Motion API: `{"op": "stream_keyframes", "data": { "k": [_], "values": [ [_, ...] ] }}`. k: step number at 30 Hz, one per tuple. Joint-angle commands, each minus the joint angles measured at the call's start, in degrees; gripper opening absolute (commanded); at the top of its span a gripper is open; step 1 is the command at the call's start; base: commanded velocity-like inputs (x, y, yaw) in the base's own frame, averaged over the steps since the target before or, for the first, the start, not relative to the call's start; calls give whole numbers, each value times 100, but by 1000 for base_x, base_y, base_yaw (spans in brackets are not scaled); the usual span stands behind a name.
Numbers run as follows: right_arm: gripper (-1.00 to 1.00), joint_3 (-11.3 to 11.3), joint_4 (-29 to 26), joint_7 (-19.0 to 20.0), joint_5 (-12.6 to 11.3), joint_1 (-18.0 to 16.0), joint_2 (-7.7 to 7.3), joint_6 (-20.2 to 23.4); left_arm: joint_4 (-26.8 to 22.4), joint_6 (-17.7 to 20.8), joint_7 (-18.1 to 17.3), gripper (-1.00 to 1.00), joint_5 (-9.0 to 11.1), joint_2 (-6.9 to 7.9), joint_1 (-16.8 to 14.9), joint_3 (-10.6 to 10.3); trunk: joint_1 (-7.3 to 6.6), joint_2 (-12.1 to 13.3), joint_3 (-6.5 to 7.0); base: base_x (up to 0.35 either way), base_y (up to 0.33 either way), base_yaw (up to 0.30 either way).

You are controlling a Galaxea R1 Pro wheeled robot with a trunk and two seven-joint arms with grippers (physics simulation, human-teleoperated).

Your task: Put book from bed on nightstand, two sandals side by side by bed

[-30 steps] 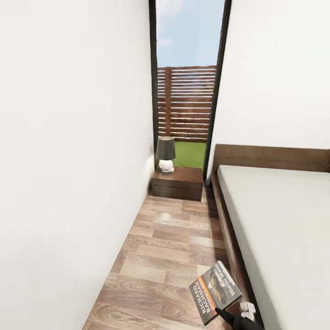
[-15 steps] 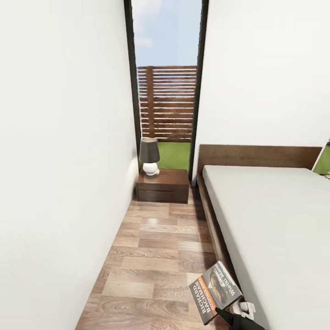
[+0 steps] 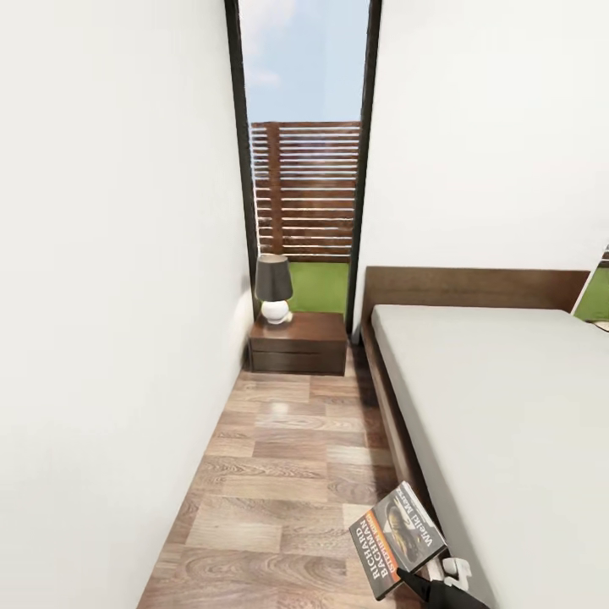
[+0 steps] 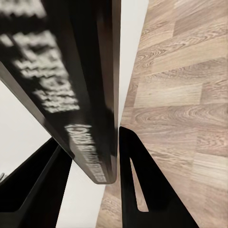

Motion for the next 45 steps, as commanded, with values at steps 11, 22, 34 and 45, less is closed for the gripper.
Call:
{"op": "stream_keyframes", "data": {
  "k": [11, 22, 34, 45],
  "values": [
    [-100, -59, 5, 13, 54, -5, 3, -46, 2, -53, 6, 100, -27, 2, -4, -43, 1, -3, -6, 299, 0, 0],
    [-100, -67, 5, 19, 53, -5, -2, -46, 2, -53, 6, 100, -27, 2, -4, -47, 1, -3, -6, 270, 0, 0],
    [-100, -60, 5, 19, 53, -5, 7, -46, 2, -53, 6, 100, -27, 2, -6, -40, 1, -3, -6, 98, 0, 0],
    [-100, -59, 5, 19, 53, -5, 7, -46, 2, -53, 6, 100, -27, 2, -4, -39, 1, -3, -6, 327, 0, 0]
  ]
}}
